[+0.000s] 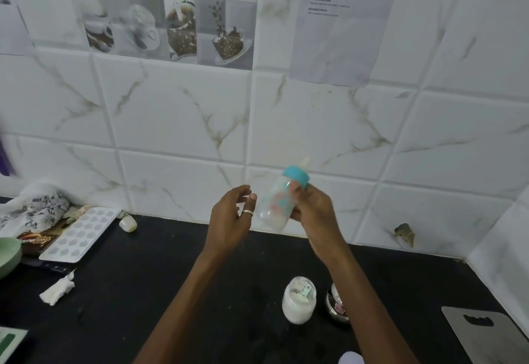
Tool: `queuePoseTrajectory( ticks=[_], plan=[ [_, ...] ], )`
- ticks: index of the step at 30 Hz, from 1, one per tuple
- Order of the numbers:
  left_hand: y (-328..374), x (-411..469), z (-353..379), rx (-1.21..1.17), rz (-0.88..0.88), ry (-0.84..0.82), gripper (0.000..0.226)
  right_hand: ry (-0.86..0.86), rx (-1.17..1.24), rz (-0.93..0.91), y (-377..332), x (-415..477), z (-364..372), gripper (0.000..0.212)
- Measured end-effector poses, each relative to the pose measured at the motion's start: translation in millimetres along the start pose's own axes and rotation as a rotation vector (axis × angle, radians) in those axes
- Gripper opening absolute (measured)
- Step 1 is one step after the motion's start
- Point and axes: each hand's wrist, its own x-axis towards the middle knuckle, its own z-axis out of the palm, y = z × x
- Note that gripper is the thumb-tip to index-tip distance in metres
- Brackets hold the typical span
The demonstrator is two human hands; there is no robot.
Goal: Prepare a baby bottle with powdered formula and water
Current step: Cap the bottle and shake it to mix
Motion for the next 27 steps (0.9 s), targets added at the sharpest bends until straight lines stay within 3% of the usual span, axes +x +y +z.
queuePoseTrajectory(
  ticks=[2, 5, 6, 8, 10, 12, 16, 18, 21, 23, 27],
  plan=[
    [1.4, 0.4, 1.4, 0.000, 0.008, -0.004, 0.033, 0.006, 0.038, -0.006, -1.9, 1.1, -1.2, 0.054],
    [2.6, -1.3, -1.3, -0.012, -0.008, 0.005, 0.035, 0.243, 0.531, -0.006, -14.6, 16.8, -12.7, 0.041],
    [2.2, -1.4, -2.6, -0.009, -0.007, 0.007, 0.035, 0.294, 0.592, -0.020, -16.4, 20.5, -14.1, 0.036],
    [1.3, -0.2, -3.9, -0.002, 0.001, 0.006, 0.034, 0.262, 0.478, -0.031, -14.5, 18.7, -9.0, 0.038],
    [0.9, 1.8, -3.5, 0.005, 0.015, -0.002, 0.032, 0.092, 0.157, -0.017, -7.4, 8.8, 1.1, 0.053],
    [2.3, 3.1, -2.0, 0.011, 0.034, -0.010, 0.033, -0.014, 0.022, -0.018, -4.3, 4.1, 3.4, 0.057],
    [5.2, 2.1, -4.3, 0.014, 0.029, 0.010, 0.036, 0.254, 0.519, -0.013, -23.8, 21.8, -6.2, 0.034],
    [4.2, 2.1, -6.7, 0.015, 0.028, 0.016, 0.036, 0.268, 0.459, -0.077, -26.4, 23.6, -4.5, 0.036],
    [1.2, 2.1, -8.3, 0.024, 0.039, 0.001, 0.033, -0.051, -0.021, -0.081, -19.1, 9.1, 6.1, 0.041],
    [1.2, 1.0, -8.5, 0.029, 0.051, -0.011, 0.035, -0.151, -0.098, -0.063, -18.0, 6.1, 5.9, 0.045],
    [3.5, -1.6, -11.6, 0.021, 0.033, 0.023, 0.033, 0.192, 0.528, -0.041, -34.2, 24.9, -10.2, 0.036]
  ],
)
